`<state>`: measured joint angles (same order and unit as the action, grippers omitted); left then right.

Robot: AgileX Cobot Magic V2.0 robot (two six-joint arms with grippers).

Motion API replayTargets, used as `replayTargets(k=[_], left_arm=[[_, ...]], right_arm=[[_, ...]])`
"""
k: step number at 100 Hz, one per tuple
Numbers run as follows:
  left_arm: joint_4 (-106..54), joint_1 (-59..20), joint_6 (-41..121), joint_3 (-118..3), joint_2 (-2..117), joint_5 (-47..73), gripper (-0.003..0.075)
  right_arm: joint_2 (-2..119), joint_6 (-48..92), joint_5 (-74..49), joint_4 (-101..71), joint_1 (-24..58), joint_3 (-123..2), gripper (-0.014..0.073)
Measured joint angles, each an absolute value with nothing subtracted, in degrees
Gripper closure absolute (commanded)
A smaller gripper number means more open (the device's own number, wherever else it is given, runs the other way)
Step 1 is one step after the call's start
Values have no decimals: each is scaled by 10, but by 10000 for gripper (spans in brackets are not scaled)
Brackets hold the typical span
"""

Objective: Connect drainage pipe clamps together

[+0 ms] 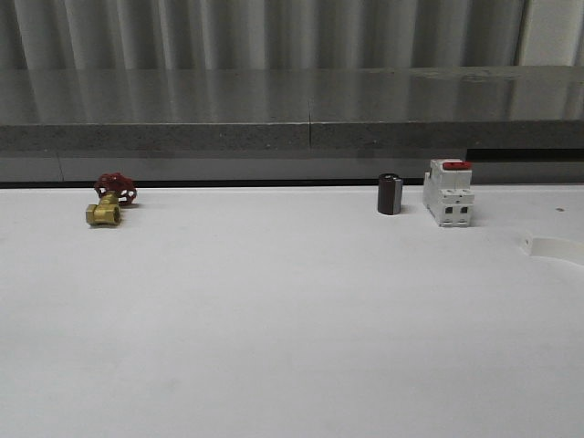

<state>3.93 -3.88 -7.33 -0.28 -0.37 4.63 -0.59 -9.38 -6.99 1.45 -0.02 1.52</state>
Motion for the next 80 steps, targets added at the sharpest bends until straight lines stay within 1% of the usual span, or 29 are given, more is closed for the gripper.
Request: replayTargets(k=[63,72,80], left_arm=[[32,-39,-73,-3,-4,41,740],[13,-39,-73,-15,-4,66,740],[-8,-39,-73,-51,9,97,740]], right_arm=[[-6,-94,-70,14,0,15,711],[-6,-94,-70,14,0,15,711],[-6,-94,-70,14,0,15,711]])
